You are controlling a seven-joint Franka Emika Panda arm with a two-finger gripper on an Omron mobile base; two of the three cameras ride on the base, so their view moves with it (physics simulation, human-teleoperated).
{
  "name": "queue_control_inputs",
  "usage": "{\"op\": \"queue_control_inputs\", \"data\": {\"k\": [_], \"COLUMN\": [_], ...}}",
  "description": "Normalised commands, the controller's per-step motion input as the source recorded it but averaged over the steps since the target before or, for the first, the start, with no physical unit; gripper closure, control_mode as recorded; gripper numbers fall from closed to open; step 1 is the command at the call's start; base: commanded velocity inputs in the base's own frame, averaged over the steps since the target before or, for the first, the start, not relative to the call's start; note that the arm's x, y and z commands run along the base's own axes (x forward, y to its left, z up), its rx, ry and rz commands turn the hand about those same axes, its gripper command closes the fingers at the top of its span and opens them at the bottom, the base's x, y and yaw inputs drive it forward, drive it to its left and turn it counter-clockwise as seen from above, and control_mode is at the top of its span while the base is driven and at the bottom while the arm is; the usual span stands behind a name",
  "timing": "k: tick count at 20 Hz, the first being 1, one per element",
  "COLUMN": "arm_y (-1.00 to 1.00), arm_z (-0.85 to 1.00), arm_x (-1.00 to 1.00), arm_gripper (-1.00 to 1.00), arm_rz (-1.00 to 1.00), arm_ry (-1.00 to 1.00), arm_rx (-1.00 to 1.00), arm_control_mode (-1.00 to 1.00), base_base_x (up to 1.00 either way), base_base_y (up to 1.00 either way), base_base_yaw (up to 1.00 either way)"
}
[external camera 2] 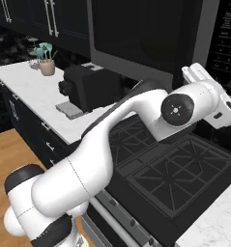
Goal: Pick the broccoli from the sink and place it in the bowl. Then pick the bowl and place it in the microwave. Then close the microwave door and press the start button.
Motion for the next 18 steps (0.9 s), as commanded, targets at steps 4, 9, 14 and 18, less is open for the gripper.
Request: {"op": "queue_control_inputs", "data": {"k": [4,9,14,18], "arm_y": [-0.14,-0.03,-0.25,-0.27], "arm_z": [0.02,0.00,0.00,0.00], "arm_x": [0.03,0.10,0.52,0.81], "arm_gripper": [1.00,1.00,1.00,1.00], "arm_rz": [0.00,0.00,0.00,0.00], "arm_ry": [0.00,0.00,0.00,0.00], "arm_rx": [0.04,0.01,0.06,0.08], "arm_control_mode": [-1.00,-1.00,-1.00,-1.00], "base_base_x": [0.00,0.00,0.00,0.00], "base_base_y": [0.00,0.00,0.00,0.00], "base_base_yaw": [0.00,0.00,0.00,0.00]}}
